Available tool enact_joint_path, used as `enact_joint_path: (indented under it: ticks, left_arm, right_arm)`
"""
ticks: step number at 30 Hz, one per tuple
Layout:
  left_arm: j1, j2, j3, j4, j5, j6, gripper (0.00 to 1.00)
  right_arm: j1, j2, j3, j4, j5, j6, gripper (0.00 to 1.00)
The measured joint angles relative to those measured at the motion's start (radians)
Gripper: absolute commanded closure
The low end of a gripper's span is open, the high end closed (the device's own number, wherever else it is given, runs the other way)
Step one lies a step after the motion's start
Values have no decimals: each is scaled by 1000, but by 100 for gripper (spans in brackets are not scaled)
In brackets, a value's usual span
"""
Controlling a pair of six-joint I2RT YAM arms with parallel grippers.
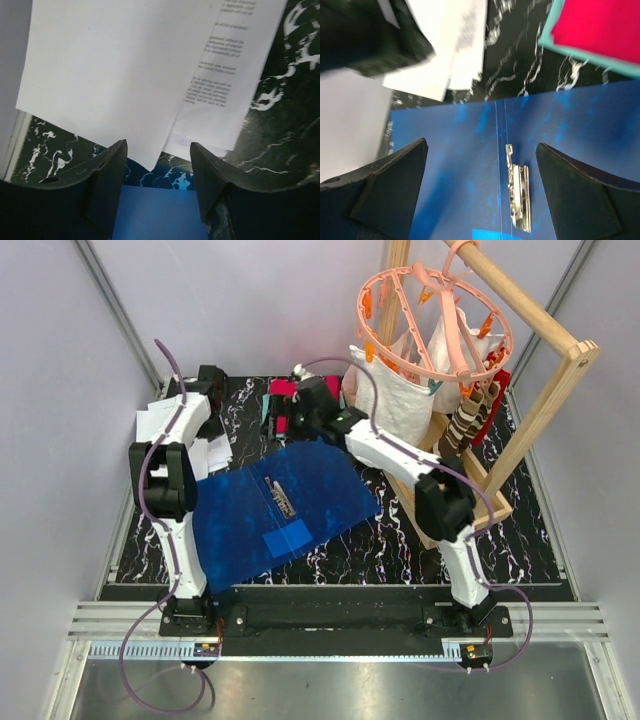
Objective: Put the files into the folder
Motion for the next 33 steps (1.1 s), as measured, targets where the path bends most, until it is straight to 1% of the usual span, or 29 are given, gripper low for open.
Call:
enact_joint_path:
  ticks: [4, 8, 13, 16, 23, 26, 27, 29, 30, 33]
  left_arm:
    - [-2, 21, -43, -18, -45, 24, 37]
    - [-8, 29, -100, -33, -58, 38, 36]
    - [-23, 29, -139, -41, -65, 45, 33]
    - [-28, 33, -151, -40, -77, 45, 33]
    - [-33, 97, -158, -44, -114, 56, 40]
    - [-34, 105, -158, -43, -143, 61, 49]
    - [-34, 108, -158, -42, -151, 62, 56]
    - [-34, 115, -159, -38, -163, 63, 63]
    - [-34, 119, -159, -35, -166, 65, 71]
    - [-34, 129, -164, -25, -172, 72, 89]
  right_arm:
    - [-34, -174, -102, 65, 4, -10, 0]
    - [-38, -246, -152, 120, 0, -11, 0]
    - [-38, -256, -217, 145, -5, -9, 0]
    - [-38, -256, -248, 146, -13, -8, 0]
    - [-39, -256, -279, 163, -22, -5, 0]
    - [-39, -256, -287, 173, -29, -3, 0]
    - [-40, -256, -289, 177, -32, -1, 0]
    - [-40, -256, -294, 183, -38, 1, 0]
    - [-40, -256, -296, 187, -40, 3, 0]
    - [-40, -256, -301, 193, -47, 7, 0]
